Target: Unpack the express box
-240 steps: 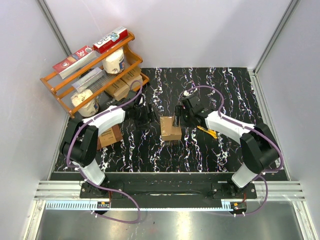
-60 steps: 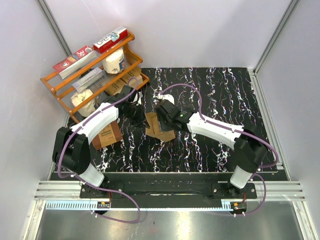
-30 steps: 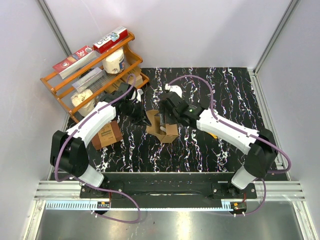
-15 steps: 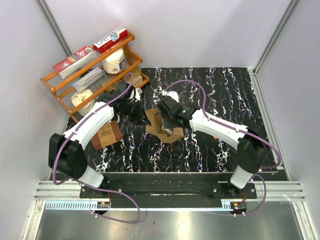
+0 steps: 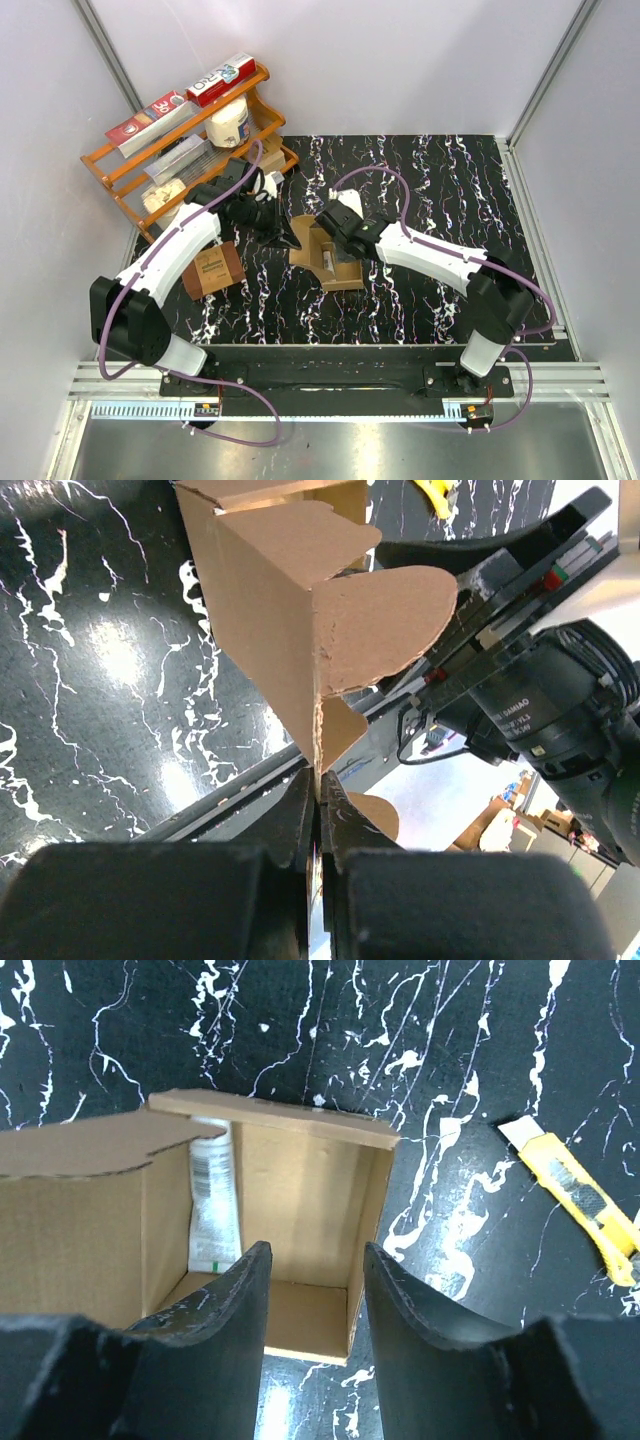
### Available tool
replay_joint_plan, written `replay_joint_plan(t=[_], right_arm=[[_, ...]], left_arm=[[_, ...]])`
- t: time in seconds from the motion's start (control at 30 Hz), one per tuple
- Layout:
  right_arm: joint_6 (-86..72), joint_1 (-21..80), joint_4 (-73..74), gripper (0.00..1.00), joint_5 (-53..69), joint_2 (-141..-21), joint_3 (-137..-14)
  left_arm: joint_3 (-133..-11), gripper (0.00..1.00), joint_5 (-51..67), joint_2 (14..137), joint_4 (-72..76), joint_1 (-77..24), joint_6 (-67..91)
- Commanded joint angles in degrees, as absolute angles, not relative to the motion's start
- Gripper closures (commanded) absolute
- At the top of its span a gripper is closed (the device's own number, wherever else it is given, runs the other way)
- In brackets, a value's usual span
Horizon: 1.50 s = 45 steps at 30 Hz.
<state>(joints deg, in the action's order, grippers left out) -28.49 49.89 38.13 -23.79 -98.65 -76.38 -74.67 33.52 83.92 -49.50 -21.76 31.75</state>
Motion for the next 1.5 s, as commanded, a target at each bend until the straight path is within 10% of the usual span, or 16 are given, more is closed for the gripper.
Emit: replay_joint_plan(t=[0.0, 1.47], right_arm=[[-26.63, 49.39, 37.01, 0.51, -26.72, -97.21, -76.29], [-27.60, 48.69, 18.02, 0.57, -7.03, -109.60, -72.86]], left_arm=[[-77.17, 1.00, 37.62, 82.44, -49.83, -21.36, 29.09], [-67.50, 1.00, 33.13, 79.01, -52.82, -14.94, 22.15]])
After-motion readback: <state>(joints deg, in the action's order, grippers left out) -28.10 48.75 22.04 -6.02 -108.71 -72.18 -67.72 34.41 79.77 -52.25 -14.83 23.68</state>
